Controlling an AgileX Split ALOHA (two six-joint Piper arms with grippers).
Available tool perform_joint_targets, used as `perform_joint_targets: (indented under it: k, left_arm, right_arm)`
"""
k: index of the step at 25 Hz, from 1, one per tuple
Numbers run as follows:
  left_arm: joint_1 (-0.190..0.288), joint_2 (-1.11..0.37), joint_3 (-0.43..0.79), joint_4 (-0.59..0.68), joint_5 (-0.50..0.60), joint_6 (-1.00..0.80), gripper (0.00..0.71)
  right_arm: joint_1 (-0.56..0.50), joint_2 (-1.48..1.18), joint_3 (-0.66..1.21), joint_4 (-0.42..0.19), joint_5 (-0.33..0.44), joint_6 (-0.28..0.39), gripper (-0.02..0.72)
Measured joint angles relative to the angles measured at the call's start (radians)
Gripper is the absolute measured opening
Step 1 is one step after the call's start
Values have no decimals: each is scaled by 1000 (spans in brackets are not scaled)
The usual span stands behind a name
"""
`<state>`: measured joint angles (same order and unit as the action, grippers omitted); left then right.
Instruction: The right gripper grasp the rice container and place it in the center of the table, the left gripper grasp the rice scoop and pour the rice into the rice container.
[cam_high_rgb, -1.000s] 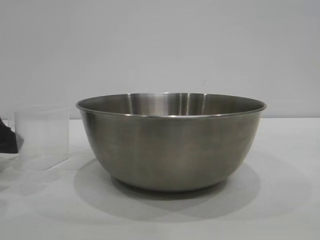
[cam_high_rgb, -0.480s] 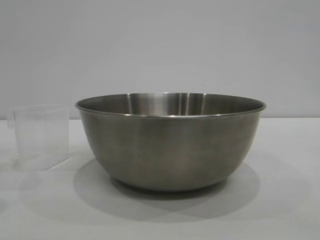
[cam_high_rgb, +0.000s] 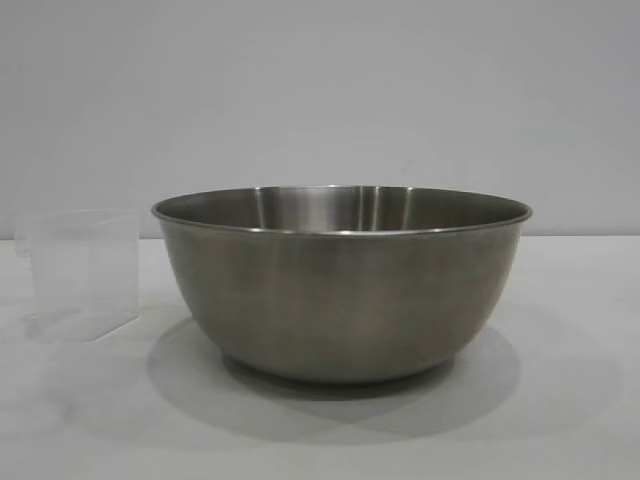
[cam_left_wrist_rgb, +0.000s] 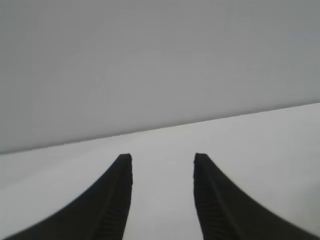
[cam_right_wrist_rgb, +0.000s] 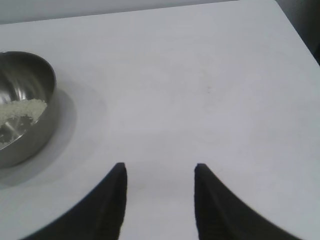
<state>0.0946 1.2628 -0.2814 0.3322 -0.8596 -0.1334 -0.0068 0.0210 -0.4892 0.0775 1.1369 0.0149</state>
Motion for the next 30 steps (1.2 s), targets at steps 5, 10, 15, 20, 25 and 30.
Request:
perform_joint_targets:
  k: [5, 10, 15, 20, 25, 30]
  left_arm:
    - [0, -305, -64, 114, 359, -65, 275]
    - [0, -568, -105, 299, 605, -289, 275]
    - [0, -788, -107, 556, 793, -596, 275]
    - [-4, -914, -108, 630, 851, -737, 275]
    - [-64, -925, -108, 706, 853, -751, 275]
    - [-109, -925, -108, 738, 855, -753, 275]
  right_arm:
    - [0, 0, 0, 0, 0, 0, 303]
    - [0, 0, 0, 0, 0, 0, 303]
    - [0, 0, 0, 0, 0, 0, 303]
    - [0, 0, 0, 0, 0, 0, 303]
    - [0, 0, 0, 0, 0, 0, 303]
    - [0, 0, 0, 0, 0, 0, 303]
